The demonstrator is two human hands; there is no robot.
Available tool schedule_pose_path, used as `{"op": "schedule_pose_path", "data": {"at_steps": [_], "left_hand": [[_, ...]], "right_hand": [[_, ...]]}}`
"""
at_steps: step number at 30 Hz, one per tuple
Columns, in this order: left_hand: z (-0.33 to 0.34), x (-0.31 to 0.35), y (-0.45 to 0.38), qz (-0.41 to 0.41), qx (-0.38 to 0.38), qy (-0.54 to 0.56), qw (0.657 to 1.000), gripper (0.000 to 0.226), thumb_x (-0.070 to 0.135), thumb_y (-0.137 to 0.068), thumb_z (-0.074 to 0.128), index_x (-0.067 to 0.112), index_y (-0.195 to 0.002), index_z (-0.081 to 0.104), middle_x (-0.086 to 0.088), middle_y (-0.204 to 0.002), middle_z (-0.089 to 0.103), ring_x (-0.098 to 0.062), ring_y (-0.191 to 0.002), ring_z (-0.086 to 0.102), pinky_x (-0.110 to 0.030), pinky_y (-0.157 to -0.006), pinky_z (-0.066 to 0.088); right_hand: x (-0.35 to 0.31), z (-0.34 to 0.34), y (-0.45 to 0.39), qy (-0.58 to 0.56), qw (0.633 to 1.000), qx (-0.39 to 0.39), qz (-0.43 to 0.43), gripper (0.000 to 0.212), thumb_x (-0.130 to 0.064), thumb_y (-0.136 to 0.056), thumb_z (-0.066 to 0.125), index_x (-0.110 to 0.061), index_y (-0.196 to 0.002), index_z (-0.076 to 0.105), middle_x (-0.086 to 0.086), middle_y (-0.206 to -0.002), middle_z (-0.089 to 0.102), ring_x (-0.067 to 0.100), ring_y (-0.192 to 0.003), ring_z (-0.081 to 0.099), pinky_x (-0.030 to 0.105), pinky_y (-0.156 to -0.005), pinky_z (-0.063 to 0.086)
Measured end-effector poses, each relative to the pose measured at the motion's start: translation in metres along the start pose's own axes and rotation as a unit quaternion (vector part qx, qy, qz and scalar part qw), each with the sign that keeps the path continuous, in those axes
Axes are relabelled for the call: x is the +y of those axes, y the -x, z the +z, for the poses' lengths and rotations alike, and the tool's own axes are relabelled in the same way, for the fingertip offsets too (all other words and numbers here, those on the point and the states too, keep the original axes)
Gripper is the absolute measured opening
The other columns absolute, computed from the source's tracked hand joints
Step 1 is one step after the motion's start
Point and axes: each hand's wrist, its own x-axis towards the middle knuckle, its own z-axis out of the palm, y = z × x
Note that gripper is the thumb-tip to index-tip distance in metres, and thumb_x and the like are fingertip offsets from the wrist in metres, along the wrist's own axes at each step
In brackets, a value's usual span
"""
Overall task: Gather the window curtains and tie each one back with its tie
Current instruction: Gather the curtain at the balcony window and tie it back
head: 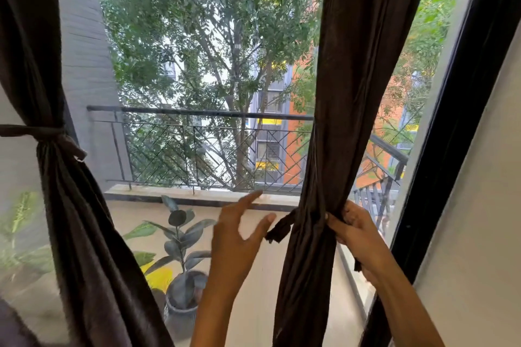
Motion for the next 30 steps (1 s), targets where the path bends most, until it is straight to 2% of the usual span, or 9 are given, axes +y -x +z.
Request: {"op": "schedule_pose_path", "data": {"at_steps": [2, 4, 7, 10, 14, 17, 19, 24, 30], "left_hand": [[0.014, -0.004, -0.001, -0.04, -0.102, -0.011, 0.994, 0.053, 0.042, -0.079, 0.066, 0.031, -0.129, 0.052, 0.016, -0.114, 0.062, 0.007, -0.109, 0.054, -0.012, -0.09, 0.04], [0.028, -0.005, -0.001, -0.023, -0.144, -0.011, 0.989, 0.037, 0.024, -0.085, 0.069, 0.027, -0.121, 0.059, 0.016, -0.096, 0.067, 0.01, -0.092, 0.06, -0.01, -0.078, 0.042], [0.038, -0.005, 0.004, 0.008, -0.075, -0.021, 0.997, 0.017, 0.012, -0.079, 0.074, 0.029, -0.077, 0.073, 0.017, -0.067, 0.069, 0.002, -0.068, 0.064, -0.02, -0.064, 0.047], [0.041, 0.006, 0.012, 0.043, -0.004, -0.071, 0.997, 0.018, 0.016, -0.073, 0.076, 0.032, -0.075, 0.07, 0.016, -0.06, 0.065, 0.003, -0.059, 0.061, -0.013, -0.055, 0.043], [0.036, 0.024, 0.017, 0.075, 0.011, -0.133, 0.988, 0.043, 0.007, -0.071, 0.075, 0.035, -0.051, 0.051, 0.013, -0.044, 0.042, 0.008, -0.056, 0.053, -0.006, -0.051, 0.033], [0.022, 0.029, 0.018, 0.044, -0.005, -0.107, 0.993, 0.02, 0.007, -0.073, 0.075, 0.023, -0.063, 0.069, 0.007, -0.047, 0.058, 0.008, -0.052, 0.056, -0.007, -0.057, 0.039], [0.013, 0.034, 0.021, -0.012, -0.016, -0.027, 0.999, 0.018, 0.008, -0.076, 0.075, 0.024, -0.079, 0.065, 0.002, -0.052, 0.065, -0.007, -0.053, 0.064, -0.031, -0.061, 0.054], [-0.001, 0.048, 0.023, 0.002, -0.101, 0.035, 0.994, 0.028, 0.004, -0.082, 0.07, 0.027, -0.083, 0.054, 0.0, -0.063, 0.07, -0.013, -0.052, 0.064, -0.019, -0.05, 0.047], [0.002, 0.051, 0.023, 0.041, -0.119, 0.008, 0.992, 0.046, 0.002, -0.082, 0.069, 0.035, -0.114, 0.062, 0.009, -0.063, 0.067, -0.005, -0.058, 0.065, -0.017, -0.059, 0.05]], "right_hand": [[0.0, 0.005, 0.0, -0.002, 1.0, 0.004, -0.001, 0.024, -0.008, -0.083, 0.064, -0.02, -0.103, 0.069, -0.004, -0.098, 0.075, 0.01, -0.09, 0.071, 0.017, -0.069, 0.054], [0.0, 0.013, 0.003, 0.008, 0.999, 0.039, -0.019, 0.023, 0.0, -0.085, 0.063, -0.017, -0.101, 0.069, -0.006, -0.093, 0.075, 0.012, -0.087, 0.071, 0.021, -0.073, 0.056], [0.007, 0.028, 0.015, 0.091, 0.963, 0.24, -0.077, 0.03, -0.006, -0.077, 0.076, -0.029, -0.088, 0.06, -0.02, -0.082, 0.068, 0.008, -0.073, 0.068, 0.025, -0.068, 0.055], [0.012, 0.047, 0.033, 0.098, 0.908, 0.371, -0.167, 0.043, -0.012, -0.073, 0.082, -0.033, -0.081, 0.046, -0.015, -0.075, 0.052, 0.007, -0.066, 0.055, 0.023, -0.065, 0.05], [0.01, 0.062, 0.052, 0.039, 0.947, 0.217, -0.232, 0.023, -0.014, -0.079, 0.076, -0.028, -0.089, 0.061, -0.002, -0.087, 0.064, 0.019, -0.088, 0.068, 0.024, -0.08, 0.054], [0.006, 0.056, 0.056, 0.062, 0.96, 0.14, -0.235, 0.034, -0.004, -0.082, 0.06, -0.03, -0.102, 0.065, 0.001, -0.104, 0.066, 0.019, -0.103, 0.066, 0.02, -0.088, 0.05], [0.002, 0.051, 0.058, 0.061, 0.966, 0.11, -0.225, 0.048, 0.002, -0.08, 0.051, -0.033, -0.109, 0.065, -0.001, -0.111, 0.066, 0.016, -0.108, 0.064, 0.019, -0.092, 0.048], [0.002, 0.054, 0.058, 0.103, 0.963, 0.097, -0.231, 0.067, 0.007, -0.071, 0.049, -0.042, -0.115, 0.063, -0.004, -0.119, 0.065, 0.013, -0.113, 0.062, 0.023, -0.095, 0.047], [0.005, 0.054, 0.057, 0.177, 0.94, 0.093, -0.275, 0.062, 0.011, -0.067, 0.053, -0.015, -0.123, 0.061, -0.007, -0.119, 0.061, 0.011, -0.111, 0.062, 0.022, -0.093, 0.049]]}}
